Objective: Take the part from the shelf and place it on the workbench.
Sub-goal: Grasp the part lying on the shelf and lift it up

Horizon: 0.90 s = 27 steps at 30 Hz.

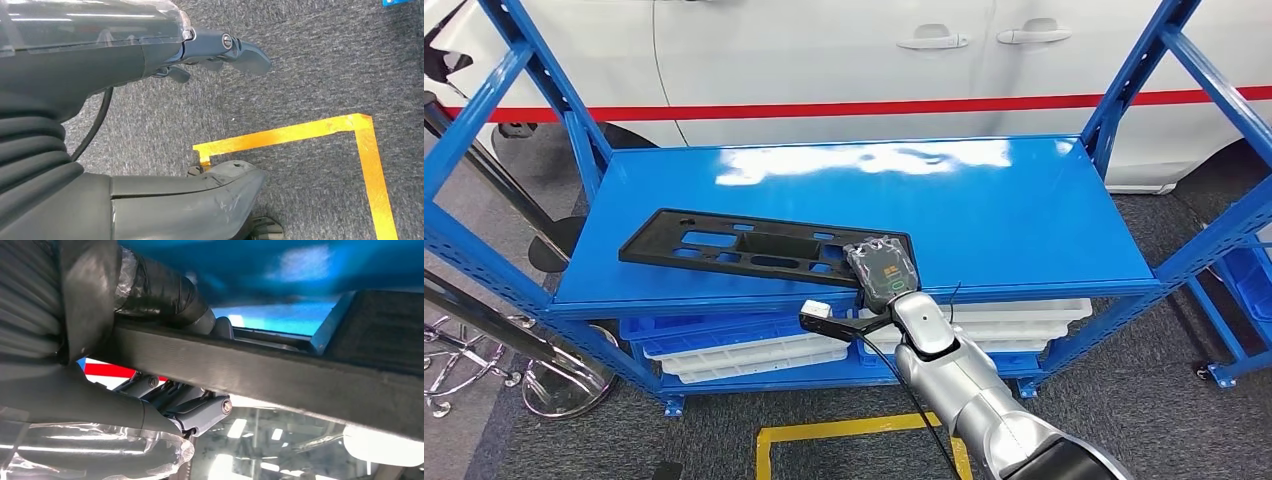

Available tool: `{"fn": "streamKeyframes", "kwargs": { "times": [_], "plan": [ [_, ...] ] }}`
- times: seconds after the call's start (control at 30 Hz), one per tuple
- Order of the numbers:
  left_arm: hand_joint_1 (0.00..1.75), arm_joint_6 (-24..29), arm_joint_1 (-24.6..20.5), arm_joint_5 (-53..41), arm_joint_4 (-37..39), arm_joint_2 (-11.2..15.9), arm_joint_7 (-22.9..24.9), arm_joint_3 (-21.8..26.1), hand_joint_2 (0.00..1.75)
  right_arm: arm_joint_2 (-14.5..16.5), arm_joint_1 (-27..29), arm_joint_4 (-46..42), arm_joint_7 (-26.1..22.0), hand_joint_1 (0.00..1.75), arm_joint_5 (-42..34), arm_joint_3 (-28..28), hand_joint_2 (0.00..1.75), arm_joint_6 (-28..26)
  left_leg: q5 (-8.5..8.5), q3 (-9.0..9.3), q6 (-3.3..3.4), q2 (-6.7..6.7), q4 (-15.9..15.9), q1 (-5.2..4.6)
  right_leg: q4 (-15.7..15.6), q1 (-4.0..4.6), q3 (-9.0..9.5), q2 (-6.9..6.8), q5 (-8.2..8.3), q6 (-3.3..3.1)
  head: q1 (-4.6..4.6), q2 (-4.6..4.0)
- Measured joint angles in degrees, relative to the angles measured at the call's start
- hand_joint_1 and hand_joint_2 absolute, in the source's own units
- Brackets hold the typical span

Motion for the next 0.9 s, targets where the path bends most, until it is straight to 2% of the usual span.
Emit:
{"fn": "streamKeyframes", "kwargs": {
  "times": [0.2,0.43,0.5,0.7,0.9],
  "plan": [
    [0.00,1.0,0.0,0.0,0.0,0.0,0.4,0.0,1.75,0.0,0.8,-1.0,-1.0,1.75,-1.0,-0.2,1.75,-1.9,0.00,0.00,0.00,0.00,0.0,0.00,0.0,0.00,0.00,0.00,0.00,0.00,0.00,-0.01],
    [0.00,6.1,-0.1,0.6,0.0,0.0,4.6,0.5,1.75,-0.1,4.6,-8.4,-2.8,1.75,-0.4,-1.1,1.75,-13.3,0.00,-0.07,0.00,0.00,0.0,0.01,0.0,0.01,-0.06,0.00,-0.01,-0.01,0.00,0.01],
    [0.00,6.5,-0.1,0.7,0.0,-0.1,5.0,0.8,1.75,-0.1,5.2,-10.8,-2.9,1.75,0.2,-1.2,1.75,-15.0,-0.01,-0.07,-0.01,0.00,0.0,0.01,0.0,0.01,-0.07,0.00,-0.01,-0.01,0.00,0.01],
    [0.00,8.8,-0.3,1.3,0.0,-0.1,7.5,1.3,1.75,0.4,8.1,-19.5,-5.2,1.75,3.4,-3.3,1.75,-15.4,-0.01,-0.11,-0.01,0.00,0.0,0.00,0.0,0.00,-0.08,-0.01,-0.01,0.00,0.00,-0.01],
    [0.00,10.2,-0.4,1.5,0.0,-0.1,8.9,1.9,1.75,1.0,8.7,-26.3,-5.9,1.75,4.4,-5.1,1.75,-15.4,-0.01,-0.11,-0.01,-0.01,0.0,0.00,0.0,0.00,-0.08,-0.03,-0.01,-0.01,0.00,-0.01]
  ]
}}
